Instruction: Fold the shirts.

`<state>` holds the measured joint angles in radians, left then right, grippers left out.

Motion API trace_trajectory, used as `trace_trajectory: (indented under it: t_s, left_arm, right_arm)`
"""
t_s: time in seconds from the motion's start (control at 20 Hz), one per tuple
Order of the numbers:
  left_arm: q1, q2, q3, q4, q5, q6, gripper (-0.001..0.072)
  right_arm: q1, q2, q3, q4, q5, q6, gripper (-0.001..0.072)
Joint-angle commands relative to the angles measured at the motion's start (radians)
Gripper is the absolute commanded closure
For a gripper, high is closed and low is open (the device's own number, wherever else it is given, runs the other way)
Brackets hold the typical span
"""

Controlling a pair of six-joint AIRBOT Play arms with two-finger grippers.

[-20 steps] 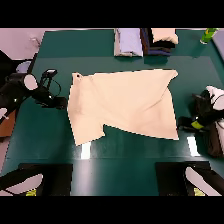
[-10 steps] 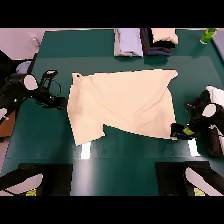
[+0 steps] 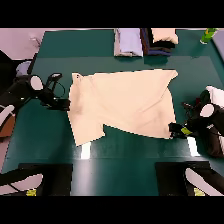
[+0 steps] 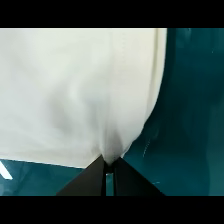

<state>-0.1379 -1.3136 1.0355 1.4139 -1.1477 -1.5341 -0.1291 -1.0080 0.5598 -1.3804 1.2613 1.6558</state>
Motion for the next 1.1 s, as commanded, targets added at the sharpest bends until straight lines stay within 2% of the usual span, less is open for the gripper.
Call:
trace_trajectory:
  t_s: [0.0,0.45,0.5,0.55,0.6,0.65,0.8,1.05]
  left_arm:
    - [0.000,-0.074,0.000,-0.047,0.092,0.016,0.0198]
    - [0.000,-0.092,0.000,-0.086,0.062,0.016,0.0210]
    - [0.000,-0.092,0.000,-0.085,0.057,0.016,0.0272]
    - [0.000,-0.092,0.000,-0.086,0.056,0.016,0.0404]
    - [0.000,-0.092,0.000,-0.087,0.056,0.016,0.0578]
    - [0.000,-0.091,0.000,-0.087,0.056,0.025,0.0684]
    - [0.000,-0.054,0.048,-0.076,0.023,0.025,0.0686]
    - [0.000,0.232,0.307,-0.035,0.020,0.025,0.0686]
  right_arm:
    - [0.001,-0.001,0.000,-0.008,-0.001,0.001,0.0684]
    - [0.001,-0.001,0.000,-0.008,-0.005,0.001,0.0683]
    - [0.001,-0.001,0.000,-0.008,-0.006,0.001,0.0684]
    - [0.001,-0.001,0.000,-0.008,-0.006,0.001,0.0684]
    - [0.001,-0.001,0.001,-0.008,-0.006,0.000,0.0684]
    - [0.001,-0.001,0.008,-0.008,-0.005,-0.002,0.0684]
    - [0.001,0.019,0.099,-0.006,0.031,-0.017,0.0685]
    - [0.001,0.198,0.443,0.000,0.096,-0.024,0.0685]
